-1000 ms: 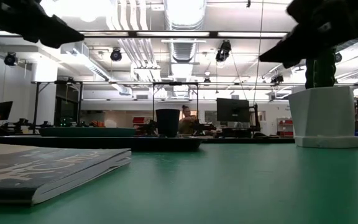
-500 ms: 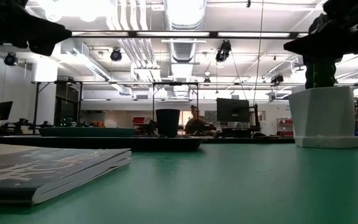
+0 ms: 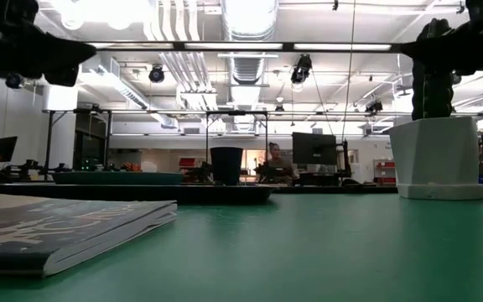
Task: Pick and place plate/cup/fork/spoon on tray
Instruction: Return to Home Position
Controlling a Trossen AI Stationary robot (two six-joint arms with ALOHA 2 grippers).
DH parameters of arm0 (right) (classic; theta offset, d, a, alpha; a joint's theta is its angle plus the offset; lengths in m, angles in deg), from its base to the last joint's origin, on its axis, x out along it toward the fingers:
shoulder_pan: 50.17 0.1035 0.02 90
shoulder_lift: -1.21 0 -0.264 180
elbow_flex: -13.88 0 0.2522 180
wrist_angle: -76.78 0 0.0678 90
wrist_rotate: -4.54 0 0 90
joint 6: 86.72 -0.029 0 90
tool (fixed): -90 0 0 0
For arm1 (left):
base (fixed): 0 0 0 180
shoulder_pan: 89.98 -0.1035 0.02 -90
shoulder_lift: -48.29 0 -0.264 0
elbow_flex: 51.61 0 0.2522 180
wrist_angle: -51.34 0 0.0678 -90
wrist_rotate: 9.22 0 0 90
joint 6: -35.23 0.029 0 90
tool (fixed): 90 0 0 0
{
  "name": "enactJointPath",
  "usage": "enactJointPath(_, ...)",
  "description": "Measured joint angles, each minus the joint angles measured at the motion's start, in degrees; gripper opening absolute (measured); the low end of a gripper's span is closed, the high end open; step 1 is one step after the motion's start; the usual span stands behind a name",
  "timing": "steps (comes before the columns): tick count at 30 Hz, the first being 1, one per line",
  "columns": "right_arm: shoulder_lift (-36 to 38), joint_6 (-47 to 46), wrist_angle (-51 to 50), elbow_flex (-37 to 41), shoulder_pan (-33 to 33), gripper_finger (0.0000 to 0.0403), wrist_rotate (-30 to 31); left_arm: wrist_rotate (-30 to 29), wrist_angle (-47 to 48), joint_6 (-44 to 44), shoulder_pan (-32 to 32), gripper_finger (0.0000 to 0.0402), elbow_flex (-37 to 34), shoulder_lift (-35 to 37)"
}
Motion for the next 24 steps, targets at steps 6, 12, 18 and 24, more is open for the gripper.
enactJointPath(6,-0.62,0.19,-0.52,0.56,0.02,0.0009,-0.11,0.31,-5.15,-1.06,-0.02,0.0001,-3.61,-0.42)
enactJointPath(12,0.04,0.14,2.85,4.97,0.02,0.0009,-0.45,2.26,-5.12,-0.36,0.0,0.0,-3.64,-1.08)
enactJointPath(18,-0.49,-2.7,2.24,4.95,0.02,0.0009,-0.47,2.03,-5.26,-0.33,-0.04,0.0,-3.66,-2.06)
enactJointPath(24,-1.12,-0.84,2.09,4.95,0.02,0.0009,-0.26,1.95,-5.29,-0.33,-0.04,0.0,-3.72,-3.04)
